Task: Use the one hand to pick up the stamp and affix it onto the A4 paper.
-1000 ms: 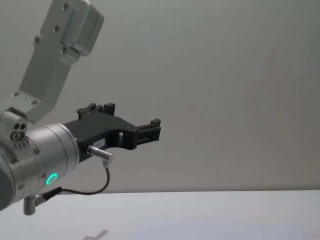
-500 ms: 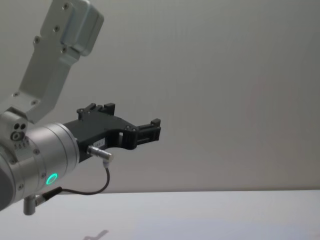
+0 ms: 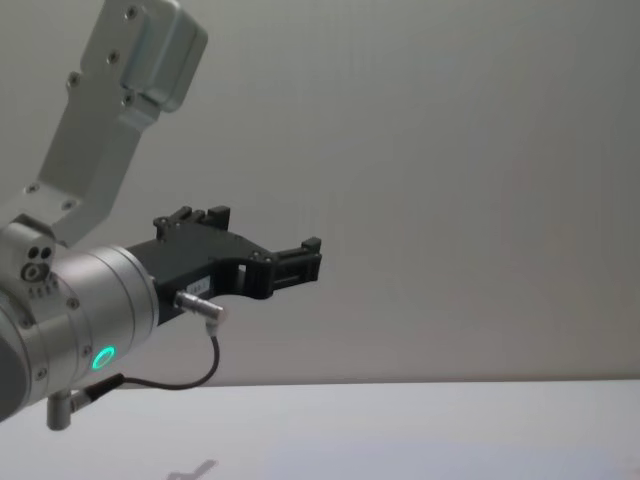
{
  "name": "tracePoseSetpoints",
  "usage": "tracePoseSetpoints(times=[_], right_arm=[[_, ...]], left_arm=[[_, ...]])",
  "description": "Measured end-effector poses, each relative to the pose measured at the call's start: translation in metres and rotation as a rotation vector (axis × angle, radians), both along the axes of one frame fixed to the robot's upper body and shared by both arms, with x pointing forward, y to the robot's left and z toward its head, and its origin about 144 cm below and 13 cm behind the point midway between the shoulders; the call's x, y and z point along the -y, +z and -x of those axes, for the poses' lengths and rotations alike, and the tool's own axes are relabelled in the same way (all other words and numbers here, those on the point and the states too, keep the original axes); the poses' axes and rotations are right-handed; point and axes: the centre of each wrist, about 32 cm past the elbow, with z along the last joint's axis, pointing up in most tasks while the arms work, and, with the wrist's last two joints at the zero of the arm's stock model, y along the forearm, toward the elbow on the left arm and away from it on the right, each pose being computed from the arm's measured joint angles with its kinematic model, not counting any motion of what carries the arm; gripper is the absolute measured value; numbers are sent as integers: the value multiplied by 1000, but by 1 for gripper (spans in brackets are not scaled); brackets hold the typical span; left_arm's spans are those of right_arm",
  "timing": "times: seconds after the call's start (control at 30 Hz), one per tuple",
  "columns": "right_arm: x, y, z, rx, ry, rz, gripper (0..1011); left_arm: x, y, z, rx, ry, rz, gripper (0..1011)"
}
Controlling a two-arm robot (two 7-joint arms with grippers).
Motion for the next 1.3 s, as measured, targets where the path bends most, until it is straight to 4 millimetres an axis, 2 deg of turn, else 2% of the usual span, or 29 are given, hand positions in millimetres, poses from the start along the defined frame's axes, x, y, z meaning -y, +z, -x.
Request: tracePoseSetpoints(times=[0.03, 0.13, 0.17, 0.33, 0.37, 0.6, 1.0, 1.3], right_arm=[[-1, 0, 0, -1, 1, 1, 755], [-1, -1, 0, -1, 2, 3, 704], [-2, -1, 0, -1, 2, 6, 630], [-2, -1, -1, 0, 4, 13, 493], [-2, -1, -1, 2, 5, 16, 429], [-2, -1, -1, 9, 8, 18, 236], [-5, 4, -3, 34, 24, -5, 220], [-14, 15, -3, 74, 83, -58, 220]], left_arm=[[0, 0, 0, 0, 0, 0, 1001], [0, 0, 0, 0, 0, 0, 1001], [0, 0, 0, 0, 0, 0, 1001], [0, 0, 0, 0, 0, 0, 1001], [0, 0, 0, 0, 0, 0, 1001], [0, 0, 0, 0, 0, 0, 1001], [0, 0, 0, 0, 0, 0, 1001], [0, 0, 0, 0, 0, 0, 1001]])
